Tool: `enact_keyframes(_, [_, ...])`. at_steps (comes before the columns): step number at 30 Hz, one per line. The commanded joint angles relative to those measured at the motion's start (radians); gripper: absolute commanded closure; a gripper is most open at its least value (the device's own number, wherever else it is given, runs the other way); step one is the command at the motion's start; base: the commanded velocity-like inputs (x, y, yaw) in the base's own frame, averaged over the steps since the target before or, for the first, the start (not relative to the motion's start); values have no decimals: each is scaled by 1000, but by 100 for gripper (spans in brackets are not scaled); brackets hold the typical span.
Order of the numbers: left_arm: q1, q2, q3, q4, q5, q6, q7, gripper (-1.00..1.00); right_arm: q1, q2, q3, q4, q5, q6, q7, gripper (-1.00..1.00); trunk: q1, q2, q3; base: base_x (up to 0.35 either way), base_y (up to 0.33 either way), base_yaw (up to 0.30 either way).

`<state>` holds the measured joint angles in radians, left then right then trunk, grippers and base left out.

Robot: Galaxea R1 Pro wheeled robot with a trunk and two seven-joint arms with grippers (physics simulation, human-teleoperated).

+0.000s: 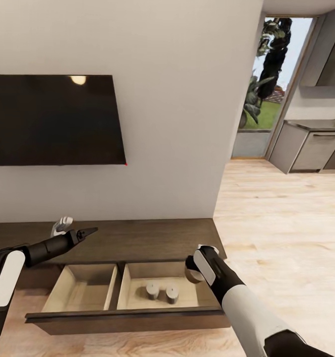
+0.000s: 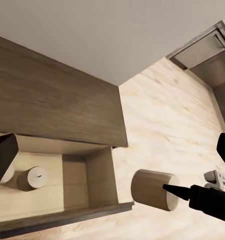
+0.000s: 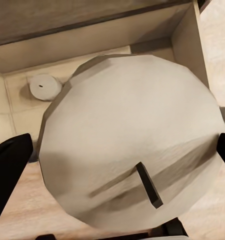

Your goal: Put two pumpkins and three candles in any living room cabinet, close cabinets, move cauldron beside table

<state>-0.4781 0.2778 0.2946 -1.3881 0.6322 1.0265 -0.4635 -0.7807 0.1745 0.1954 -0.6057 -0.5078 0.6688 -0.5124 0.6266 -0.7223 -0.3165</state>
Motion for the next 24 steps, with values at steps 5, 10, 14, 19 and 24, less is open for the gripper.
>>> enact_keyframes(5, [-1,0,1,0,-5,3,-7,-100,-2,0,4,1,-8,2,-9,100,0,-1,-1,190,49,0])
enact_keyframes(10, [-1,0,1,0,-5,2,-7,-100,-3,0,5,3,-10,8,-9,100,0,-1,-1,170,-26,0])
enact_keyframes(14, [-1,0,1,0,-5,3,-7,-100,-7,0,6,3,-11,12,-9,100,0,-1,-1,67,-70,0])
enact_keyframes(19, [-1,0,1,0,-5,2,-7,-100,-8,0,7,4,-12,22,-9,100,0,-1,-1,118,31,0])
enact_keyframes(24, [-1,0,1,1,-2,3,-7,-100,-8,0,7,4,-12,31,-9,100,0,-1,-1,86,16,0])
